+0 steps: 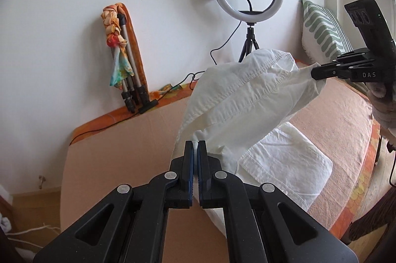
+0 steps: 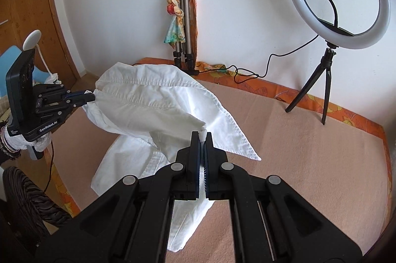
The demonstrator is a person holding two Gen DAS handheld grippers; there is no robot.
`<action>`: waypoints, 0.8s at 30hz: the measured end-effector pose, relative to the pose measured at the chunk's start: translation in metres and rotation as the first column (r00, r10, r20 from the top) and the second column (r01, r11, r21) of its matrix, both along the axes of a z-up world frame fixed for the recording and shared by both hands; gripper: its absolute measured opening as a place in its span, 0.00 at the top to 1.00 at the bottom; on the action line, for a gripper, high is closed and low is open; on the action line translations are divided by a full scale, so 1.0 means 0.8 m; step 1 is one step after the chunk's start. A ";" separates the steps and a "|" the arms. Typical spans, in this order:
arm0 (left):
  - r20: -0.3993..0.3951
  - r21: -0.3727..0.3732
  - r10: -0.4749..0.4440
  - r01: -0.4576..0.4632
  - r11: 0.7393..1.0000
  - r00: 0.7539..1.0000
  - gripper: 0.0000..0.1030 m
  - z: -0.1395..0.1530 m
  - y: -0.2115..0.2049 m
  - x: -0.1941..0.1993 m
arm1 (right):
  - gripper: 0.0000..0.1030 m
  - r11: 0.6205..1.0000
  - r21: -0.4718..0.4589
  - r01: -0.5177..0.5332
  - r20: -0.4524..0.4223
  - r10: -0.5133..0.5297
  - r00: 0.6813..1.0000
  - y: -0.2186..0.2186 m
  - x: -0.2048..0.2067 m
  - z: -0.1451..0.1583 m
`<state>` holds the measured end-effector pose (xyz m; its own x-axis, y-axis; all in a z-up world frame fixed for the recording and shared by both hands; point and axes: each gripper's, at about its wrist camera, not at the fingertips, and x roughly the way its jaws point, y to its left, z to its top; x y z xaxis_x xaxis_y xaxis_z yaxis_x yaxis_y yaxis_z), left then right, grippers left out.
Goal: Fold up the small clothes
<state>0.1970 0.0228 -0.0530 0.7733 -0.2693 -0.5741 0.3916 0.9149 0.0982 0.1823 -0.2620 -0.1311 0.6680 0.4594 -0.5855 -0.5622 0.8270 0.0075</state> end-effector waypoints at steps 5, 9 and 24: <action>-0.041 0.063 -0.026 0.029 0.998 0.999 0.98 -0.040 -0.013 -0.043 | 0.97 1.000 -0.015 -0.001 -0.023 0.001 1.000 -0.009 -0.049 -0.049; -0.085 0.121 -0.049 0.059 0.991 0.995 0.98 -0.074 -0.023 -0.068 | 0.97 1.000 -0.007 0.017 -0.086 -0.018 0.996 -0.016 -0.072 -0.096; -0.169 0.147 -0.084 0.109 0.983 0.982 0.94 -0.079 0.009 -0.147 | 0.88 0.992 -0.124 0.031 -0.147 -0.050 0.988 -0.054 -0.138 -0.133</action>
<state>0.0796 0.0303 -0.1160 0.6418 -0.2361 -0.7296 0.4998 0.8504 0.1645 0.0718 -0.3049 -0.2377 0.5855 0.3534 -0.7295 -0.5284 0.8489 -0.0129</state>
